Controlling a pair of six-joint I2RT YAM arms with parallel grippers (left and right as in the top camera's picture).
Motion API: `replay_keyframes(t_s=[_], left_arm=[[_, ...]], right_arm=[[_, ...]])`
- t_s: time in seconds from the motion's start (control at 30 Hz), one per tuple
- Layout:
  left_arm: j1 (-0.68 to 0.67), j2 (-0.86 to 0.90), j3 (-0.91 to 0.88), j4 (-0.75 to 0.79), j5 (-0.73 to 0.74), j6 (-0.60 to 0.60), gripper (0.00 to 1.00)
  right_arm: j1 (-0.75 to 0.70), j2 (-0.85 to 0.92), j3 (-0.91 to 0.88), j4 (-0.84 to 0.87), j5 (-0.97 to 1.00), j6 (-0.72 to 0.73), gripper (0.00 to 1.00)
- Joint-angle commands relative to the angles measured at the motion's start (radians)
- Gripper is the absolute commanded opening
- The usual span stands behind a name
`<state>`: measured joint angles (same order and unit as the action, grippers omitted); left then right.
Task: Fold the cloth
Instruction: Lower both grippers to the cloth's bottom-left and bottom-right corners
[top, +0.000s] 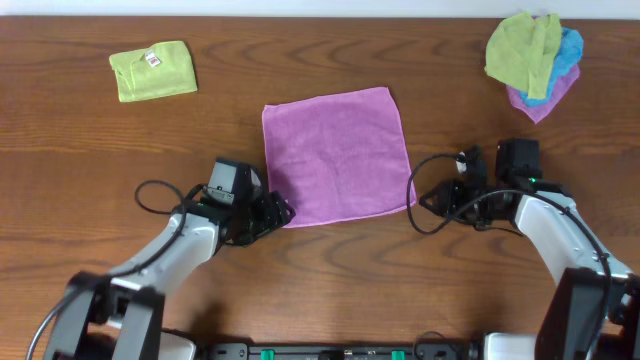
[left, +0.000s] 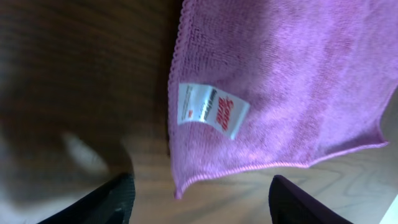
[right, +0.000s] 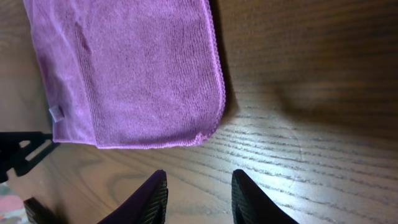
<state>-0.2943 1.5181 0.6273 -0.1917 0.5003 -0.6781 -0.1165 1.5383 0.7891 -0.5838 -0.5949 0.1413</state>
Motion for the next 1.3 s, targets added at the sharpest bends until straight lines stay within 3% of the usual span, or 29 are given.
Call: replay_keyframes(t_s=[0.0, 0.17, 0.37, 0.57, 0.67, 1.27], left_arm=[[0.008, 0.06, -0.006, 0.033, 0.048, 0.0, 0.69], [0.008, 0.085, -0.006, 0.084, 0.049, 0.001, 0.69], [0.008, 0.085, -0.006, 0.086, 0.052, 0.001, 0.61], [0.008, 0.085, -0.006, 0.084, 0.066, 0.001, 0.56], [0.008, 0.085, -0.006, 0.084, 0.07, 0.001, 0.63], [0.008, 0.085, -0.006, 0.084, 0.074, 0.005, 0.61]], right_arm=[[0.001, 0.008, -0.007, 0.013, -0.007, 0.028, 0.35], [0.016, 0.061, -0.007, 0.053, -0.013, 0.072, 0.31], [0.041, 0.149, -0.007, 0.138, -0.068, 0.135, 0.3], [0.046, 0.149, -0.007, 0.158, -0.068, 0.136, 0.36], [0.046, 0.149, -0.007, 0.165, -0.068, 0.14, 0.36], [0.072, 0.201, -0.007, 0.188, -0.011, 0.2, 0.34]])
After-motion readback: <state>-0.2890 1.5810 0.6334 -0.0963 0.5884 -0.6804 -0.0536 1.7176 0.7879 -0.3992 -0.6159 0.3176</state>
